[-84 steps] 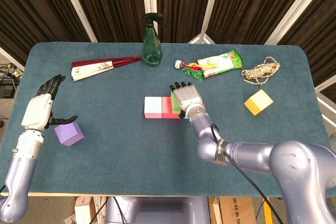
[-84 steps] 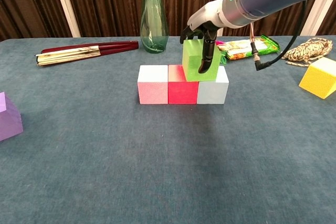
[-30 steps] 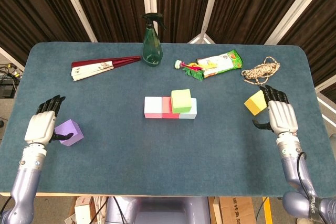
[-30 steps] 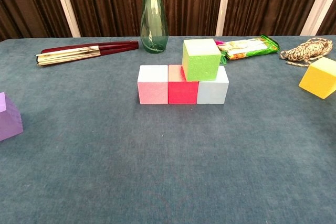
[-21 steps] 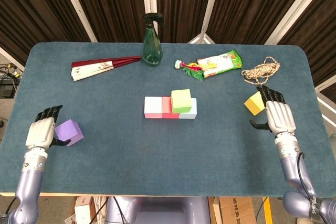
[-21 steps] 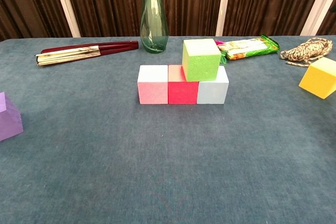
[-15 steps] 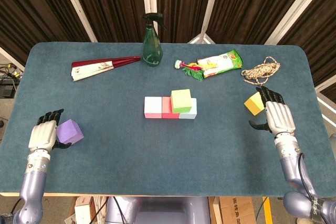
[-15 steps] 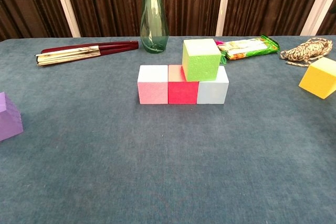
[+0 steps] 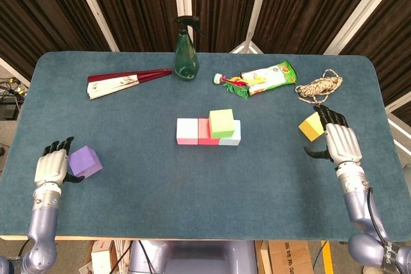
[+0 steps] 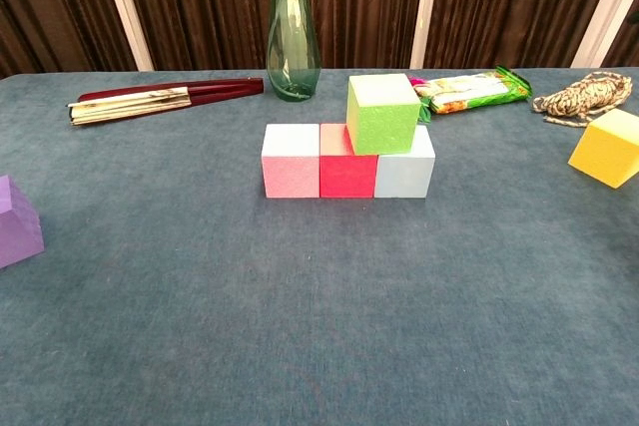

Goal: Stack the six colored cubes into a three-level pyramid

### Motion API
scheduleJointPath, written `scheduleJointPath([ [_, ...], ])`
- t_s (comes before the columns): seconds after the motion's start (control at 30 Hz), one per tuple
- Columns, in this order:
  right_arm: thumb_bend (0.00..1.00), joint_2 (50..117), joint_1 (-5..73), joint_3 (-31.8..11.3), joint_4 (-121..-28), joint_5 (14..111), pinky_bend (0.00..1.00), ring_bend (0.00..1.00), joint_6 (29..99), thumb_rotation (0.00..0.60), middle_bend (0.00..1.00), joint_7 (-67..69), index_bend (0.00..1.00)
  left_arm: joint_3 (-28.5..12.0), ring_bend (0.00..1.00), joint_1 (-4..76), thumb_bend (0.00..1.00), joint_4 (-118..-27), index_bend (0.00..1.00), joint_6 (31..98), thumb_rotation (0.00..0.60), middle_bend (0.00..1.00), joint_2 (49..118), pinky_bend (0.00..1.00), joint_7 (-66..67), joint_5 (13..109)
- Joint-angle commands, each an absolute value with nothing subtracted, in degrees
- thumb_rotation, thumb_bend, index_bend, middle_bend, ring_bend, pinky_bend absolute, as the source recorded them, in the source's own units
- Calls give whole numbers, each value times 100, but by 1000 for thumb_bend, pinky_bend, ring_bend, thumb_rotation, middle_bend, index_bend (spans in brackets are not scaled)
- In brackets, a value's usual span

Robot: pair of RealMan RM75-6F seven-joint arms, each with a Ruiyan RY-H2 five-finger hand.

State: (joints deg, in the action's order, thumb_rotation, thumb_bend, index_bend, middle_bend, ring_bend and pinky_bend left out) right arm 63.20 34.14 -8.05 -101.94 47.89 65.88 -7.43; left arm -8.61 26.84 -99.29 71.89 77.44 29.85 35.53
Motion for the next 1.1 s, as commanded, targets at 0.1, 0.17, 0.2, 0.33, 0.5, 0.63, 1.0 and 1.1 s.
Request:
scheduleJointPath([
  [0.1,270,6332,3367,-875,-10187,4803,11,0,6559,600,0,-770,0,-856,10,2717,222,-9802,0,7166,600,246,7846,16,3049,3521],
  [0.17,270,6332,3343,-909,-10194,4801,11,0,6543,600,0,-763,0,-851,22,2710,287,-9761,3,7197,600,313,7869,17,3081,3497],
  [0.2,270,6333,3329,-930,-10191,4802,11,0,6528,600,0,-757,0,-859,30,2704,321,-9741,6,7209,600,346,7877,19,3084,3480],
  [0.33,271,6305,3278,-977,-10213,4820,11,0,6496,600,0,-752,0,-908,39,2702,369,-9790,16,7224,600,377,7840,22,3060,3513],
  [0.5,271,6344,3251,-1048,-10159,4827,11,0,6463,600,0,-777,0,-1052,39,2810,369,-10149,19,7097,600,375,7602,22,2979,3776],
  [0.63,270,6348,3224,-1089,-10143,4820,11,0,6429,600,0,-787,0,-1260,39,3062,368,-10463,19,6863,600,369,7386,22,3032,3921],
  [1.0,270,6312,3136,-1246,-10133,4807,11,0,6354,600,0,-695,0,-2043,39,4447,364,-10494,19,5997,600,369,7371,22,3506,3489],
  [1.1,270,6309,3120,-1275,-10120,4796,11,0,6318,600,0,-666,0,-2121,39,4756,364,-10327,19,5915,600,369,7493,22,3624,3291],
])
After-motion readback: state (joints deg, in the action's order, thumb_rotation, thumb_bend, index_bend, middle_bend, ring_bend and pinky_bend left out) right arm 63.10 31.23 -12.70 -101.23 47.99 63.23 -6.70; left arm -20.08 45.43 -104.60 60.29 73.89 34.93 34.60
